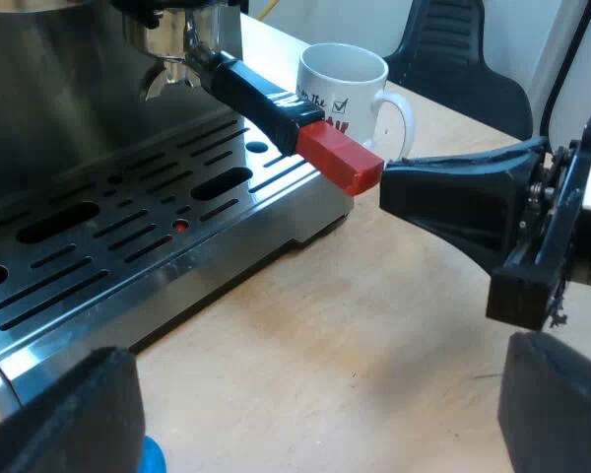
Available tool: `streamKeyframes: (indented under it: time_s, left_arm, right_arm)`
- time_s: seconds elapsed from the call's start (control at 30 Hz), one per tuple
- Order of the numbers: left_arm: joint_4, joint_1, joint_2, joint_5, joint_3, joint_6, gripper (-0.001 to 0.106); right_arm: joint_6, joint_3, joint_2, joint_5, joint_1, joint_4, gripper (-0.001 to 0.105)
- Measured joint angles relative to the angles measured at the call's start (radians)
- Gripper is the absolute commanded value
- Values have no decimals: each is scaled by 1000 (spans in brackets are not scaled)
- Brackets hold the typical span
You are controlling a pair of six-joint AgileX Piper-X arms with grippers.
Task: Grind coffee beans and then tamp
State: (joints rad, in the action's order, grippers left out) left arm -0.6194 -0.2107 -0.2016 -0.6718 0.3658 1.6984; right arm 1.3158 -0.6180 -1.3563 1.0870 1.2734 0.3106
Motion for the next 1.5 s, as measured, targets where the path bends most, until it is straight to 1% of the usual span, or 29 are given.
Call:
streamKeyframes:
  time_s: [0.43,0.57,0.67,0.9,1.0,1.17,1.23,1.3,1.37,1.43,1.5]
  left_arm:
    - [0,0,0,0,0,0,78]
    - [0,0,0,0,0,0,78]
    - [0,0,0,0,0,0,78]
    - [0,0,0,0,0,0,78]
    - [0,0,0,0,0,0,78]
    - [0,0,0,0,0,0,78]
    - [0,0,0,0,0,0,78]
    - [0,0,0,0,0,0,78]
    - [0,0,0,0,0,0,78]
    - [0,0,0,0,0,0,78]
    - [0,0,0,0,0,0,78]
  right_arm:
    - [0,0,0,-36,-41,31,0]
    - [27,0,0,-36,-41,34,0]
    - [61,0,0,2,-41,36,0]
    - [67,0,0,132,-70,45,0]
    - [67,0,0,170,-70,45,0]
    - [67,0,0,182,-70,45,0]
    - [88,0,0,182,-70,45,0]
    - [145,0,7,182,-57,45,0]
    - [180,0,17,182,-41,45,0]
    - [204,0,37,182,-19,45,0]
    - [214,0,59,182,12,45,0]
